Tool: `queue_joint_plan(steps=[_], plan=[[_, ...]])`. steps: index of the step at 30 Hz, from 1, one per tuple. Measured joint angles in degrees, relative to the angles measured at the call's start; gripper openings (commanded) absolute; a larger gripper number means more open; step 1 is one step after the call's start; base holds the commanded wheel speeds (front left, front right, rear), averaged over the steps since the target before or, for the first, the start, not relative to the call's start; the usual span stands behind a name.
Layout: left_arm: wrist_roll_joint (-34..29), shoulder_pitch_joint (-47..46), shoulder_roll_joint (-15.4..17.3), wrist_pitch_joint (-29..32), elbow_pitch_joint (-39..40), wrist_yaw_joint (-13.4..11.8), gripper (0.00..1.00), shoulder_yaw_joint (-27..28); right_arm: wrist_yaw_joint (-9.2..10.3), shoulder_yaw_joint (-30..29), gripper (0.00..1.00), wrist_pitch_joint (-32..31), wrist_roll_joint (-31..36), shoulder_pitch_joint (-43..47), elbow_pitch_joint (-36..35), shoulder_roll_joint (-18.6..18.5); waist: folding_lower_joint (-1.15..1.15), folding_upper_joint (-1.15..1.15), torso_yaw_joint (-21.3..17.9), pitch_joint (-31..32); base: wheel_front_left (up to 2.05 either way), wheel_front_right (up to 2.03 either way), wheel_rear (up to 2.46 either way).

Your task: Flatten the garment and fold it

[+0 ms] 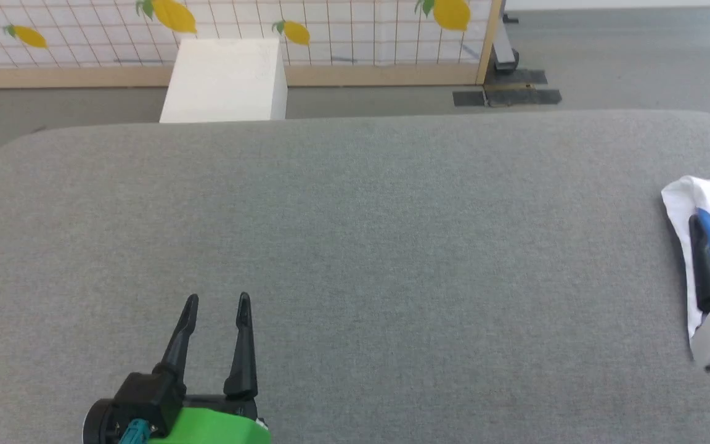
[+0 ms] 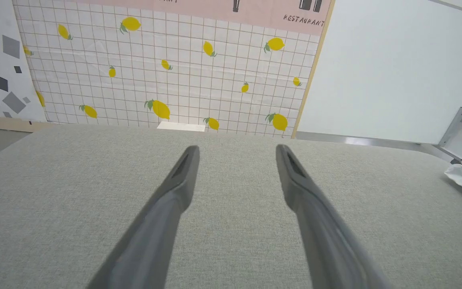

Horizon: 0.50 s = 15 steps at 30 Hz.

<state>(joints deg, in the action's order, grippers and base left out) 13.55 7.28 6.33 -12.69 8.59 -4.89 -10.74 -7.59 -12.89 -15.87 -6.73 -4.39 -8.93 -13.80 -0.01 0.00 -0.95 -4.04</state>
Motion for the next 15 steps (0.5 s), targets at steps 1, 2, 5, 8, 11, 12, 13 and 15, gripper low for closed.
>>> queue_joint_plan(steps=[1, 2, 5, 8, 11, 12, 13, 15], plan=[[0.0, 0.2, 0.0, 0.0, -0.1, 0.0, 1.0, 0.0, 0.0, -0.1, 1.0, 0.8, 0.5, 1.1, -1.2, 1.3, 0.0, 0.0, 0.2, 0.3, 0.0, 0.0, 0.0], [0.0, 0.4, 0.1, 0.0, -0.1, -0.2, 1.0, -0.1, 0.0, -0.2, 1.0, 2.0, 1.4, 2.7, -2.5, 3.2, 0.0, 0.0, 0.4, 0.8, 0.0, 0.0, 0.0], [0.1, 0.8, 0.1, 0.0, -0.5, -0.3, 1.0, -0.3, 0.0, 0.7, 1.0, 4.3, 3.3, 6.4, -4.1, 7.1, 0.0, 0.0, 1.1, 1.5, 0.0, 0.0, 0.0], [0.1, 1.3, 0.3, 0.0, -1.1, -0.3, 1.0, -0.7, 0.0, 1.7, 1.0, 5.7, 4.3, 9.8, -4.6, 9.3, 0.0, 0.0, 1.8, 2.1, 0.0, 0.0, 0.0], [0.1, 1.8, 0.3, 0.0, -1.9, -0.5, 1.0, -1.0, 0.0, 1.9, 1.0, 7.3, 4.7, 12.2, -4.5, 10.3, 0.0, 0.0, 2.3, 2.6, 0.0, 0.0, 0.0], [0.1, 2.0, 0.4, 0.0, -2.2, -0.5, 1.0, -1.2, 0.0, 2.1, 1.0, 8.1, 5.0, 12.9, -4.5, 10.5, 0.0, 0.0, 2.5, 2.7, 0.0, 0.0, 0.0], [0.1, 2.2, 0.4, 0.0, -2.5, -0.5, 1.0, -1.3, 0.0, 2.3, 1.0, 8.8, 5.2, 13.3, -4.3, 10.6, 0.0, 0.0, 2.6, 2.7, 0.0, 0.0, 0.0], [0.1, 2.4, 0.4, 0.0, -3.1, -0.5, 1.0, -1.6, 0.0, 2.8, 1.0, 10.7, 5.1, 14.1, -3.4, 10.8, 0.0, 0.0, 2.9, 3.0, 0.0, 0.0, 0.0]])
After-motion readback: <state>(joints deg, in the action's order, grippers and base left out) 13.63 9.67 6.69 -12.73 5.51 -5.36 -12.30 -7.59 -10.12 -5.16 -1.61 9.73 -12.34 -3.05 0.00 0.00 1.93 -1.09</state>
